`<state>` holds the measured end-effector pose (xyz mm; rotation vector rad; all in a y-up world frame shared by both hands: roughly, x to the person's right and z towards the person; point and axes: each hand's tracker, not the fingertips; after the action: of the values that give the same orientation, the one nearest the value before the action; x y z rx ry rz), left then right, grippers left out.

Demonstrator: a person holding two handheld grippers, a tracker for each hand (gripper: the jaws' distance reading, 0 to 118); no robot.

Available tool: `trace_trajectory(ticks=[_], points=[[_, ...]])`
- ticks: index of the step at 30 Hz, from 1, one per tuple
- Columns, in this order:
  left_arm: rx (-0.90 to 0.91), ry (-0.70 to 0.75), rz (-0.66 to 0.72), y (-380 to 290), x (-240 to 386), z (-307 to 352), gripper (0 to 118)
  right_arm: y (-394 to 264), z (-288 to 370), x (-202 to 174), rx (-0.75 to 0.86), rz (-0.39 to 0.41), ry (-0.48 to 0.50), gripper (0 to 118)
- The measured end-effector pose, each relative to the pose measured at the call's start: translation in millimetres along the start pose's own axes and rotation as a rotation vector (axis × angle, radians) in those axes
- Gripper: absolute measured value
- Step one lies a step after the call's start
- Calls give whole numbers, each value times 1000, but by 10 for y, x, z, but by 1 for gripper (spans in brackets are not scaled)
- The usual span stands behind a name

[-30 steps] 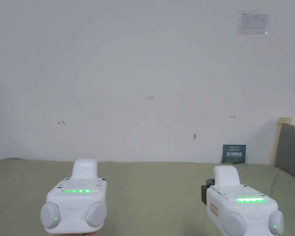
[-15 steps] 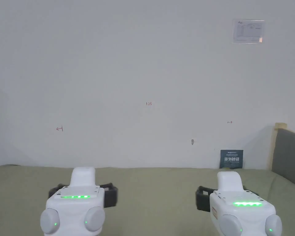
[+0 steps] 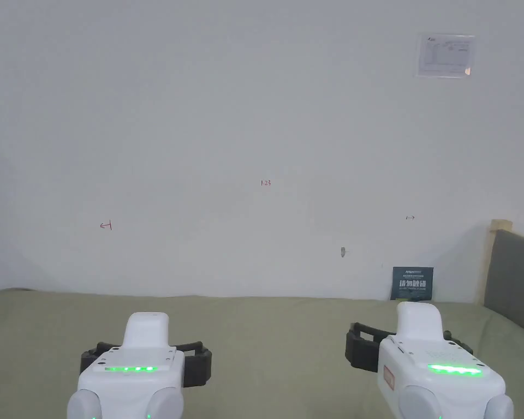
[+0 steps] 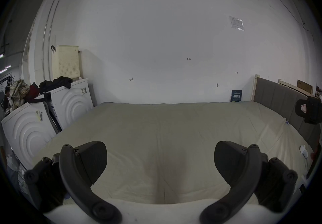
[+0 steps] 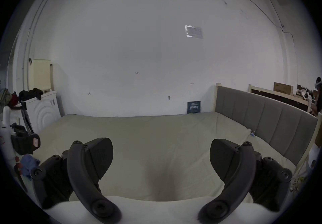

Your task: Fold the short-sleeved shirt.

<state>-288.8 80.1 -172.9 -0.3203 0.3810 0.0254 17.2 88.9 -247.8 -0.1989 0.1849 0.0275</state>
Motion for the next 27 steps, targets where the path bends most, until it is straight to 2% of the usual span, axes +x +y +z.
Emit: trace_trajectory(ticks=[3, 5, 7, 12, 16, 19, 20, 22, 23, 25, 27], points=[[-8, 8, 18, 8, -22, -89, 118, 10, 108, -53, -13, -48, 83, 112], [-26, 20, 28, 33, -35, -45, 118, 17, 155, -73, -18, -88, 73, 112], [-18, 30, 35, 39, -64, -31, 118, 27, 175, -66, 5, -110, 21, 112], [-16, 45, 35, 48, -61, 143, 118, 166, 278, -111, -2, -72, -42, 112], [-11, 41, 22, 29, 2, 121, 118, 112, 202, -87, 22, 19, -107, 112], [-23, 19, 32, 24, 53, 100, 118, 72, 77, -173, -5, 99, -245, 112], [-23, 11, 30, 13, 77, 107, 118, 57, 68, -194, -21, 124, -265, 112], [-25, 8, 27, 13, 117, 66, 118, 60, 181, -296, 6, 135, -203, 112], [-24, 2, 28, 9, 134, 75, 118, 59, 201, -298, 18, 109, -147, 112], [-22, -14, 32, 6, 158, 58, 118, 97, 182, -315, -44, 64, -154, 112], [-20, -21, 30, 12, 169, 62, 118, 159, 173, -291, -60, 29, -105, 112]])
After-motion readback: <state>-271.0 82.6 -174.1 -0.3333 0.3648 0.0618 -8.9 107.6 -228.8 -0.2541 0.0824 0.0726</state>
